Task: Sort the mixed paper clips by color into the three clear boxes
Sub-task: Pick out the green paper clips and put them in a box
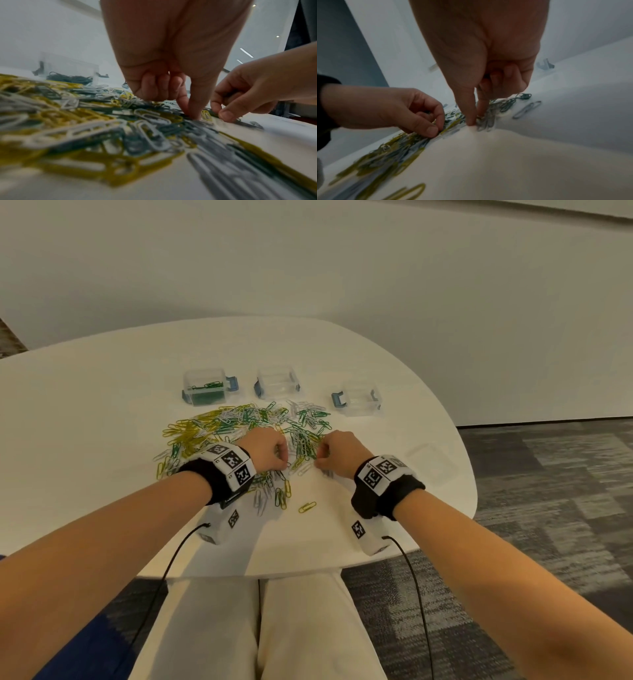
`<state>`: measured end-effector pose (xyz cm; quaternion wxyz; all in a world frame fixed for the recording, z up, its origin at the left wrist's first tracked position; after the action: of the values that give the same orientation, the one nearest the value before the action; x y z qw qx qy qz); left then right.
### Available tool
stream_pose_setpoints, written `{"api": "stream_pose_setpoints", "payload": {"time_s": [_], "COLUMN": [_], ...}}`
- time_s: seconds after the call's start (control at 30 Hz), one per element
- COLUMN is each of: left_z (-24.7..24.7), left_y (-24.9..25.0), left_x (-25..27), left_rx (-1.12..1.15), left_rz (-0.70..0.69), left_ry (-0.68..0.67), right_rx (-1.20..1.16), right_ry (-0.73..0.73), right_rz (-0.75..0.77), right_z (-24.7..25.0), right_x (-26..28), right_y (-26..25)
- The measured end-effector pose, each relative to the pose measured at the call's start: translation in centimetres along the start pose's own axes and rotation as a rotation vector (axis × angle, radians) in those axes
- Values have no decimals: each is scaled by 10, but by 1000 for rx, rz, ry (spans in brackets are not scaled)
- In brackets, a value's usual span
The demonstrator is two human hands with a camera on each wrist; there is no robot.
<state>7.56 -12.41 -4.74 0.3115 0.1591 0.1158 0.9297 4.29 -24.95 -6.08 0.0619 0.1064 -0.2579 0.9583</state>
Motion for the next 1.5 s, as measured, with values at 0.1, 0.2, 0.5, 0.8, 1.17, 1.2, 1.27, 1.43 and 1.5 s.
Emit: {"api": "stream_pose_setpoints", "payload": {"time_s": [0.1, 0.2, 0.5, 0.8, 1.17, 1.2, 1.27, 1.43, 1.5], "left_z": [-4, -4, -1, -4, -7, -4, -2, 0, 6], "left_y": [-3, -2, -20, -18, -37, -31, -16, -13, -18], "left_x": [-1, -1, 3, -5, -12, -14, -11, -2, -1], "left_rx": [-20, 14, 901, 1348, 619, 406, 150, -10, -13], "left_rz": [4, -22, 152, 268, 324, 236, 102, 38, 63], "left_ry": [-22, -5, 21, 13, -82, -92, -96, -90, -59], "right_rx": [127, 94, -1609, -230, -184, -145, -92, -222, -280], "right_ry": [-41, -74, -293, -42, -58, -85, -95, -58, -25], "right_rz": [46, 77, -152, -47, 87, 95, 109, 36, 3], "right_z": [-5, -5, -3, 5, -6, -14, -18, 8, 21], "right_x": [-1, 0, 17, -13, -13, -12, -12, -13, -12], "right_y": [-4, -3, 5, -14, -29, -32, -32, -14, -2]}}
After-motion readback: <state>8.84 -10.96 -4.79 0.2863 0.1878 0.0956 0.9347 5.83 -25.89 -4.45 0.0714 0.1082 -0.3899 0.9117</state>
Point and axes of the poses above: each hand's wrist, its own x-axis away from the middle knuckle, its own z-axis out of the back of the hand, y = z × x, the point moved 9 cm from there along -x, towards the middle knuckle, and after that the axes turned 6 degrees about -x, right-handed, at the moved point
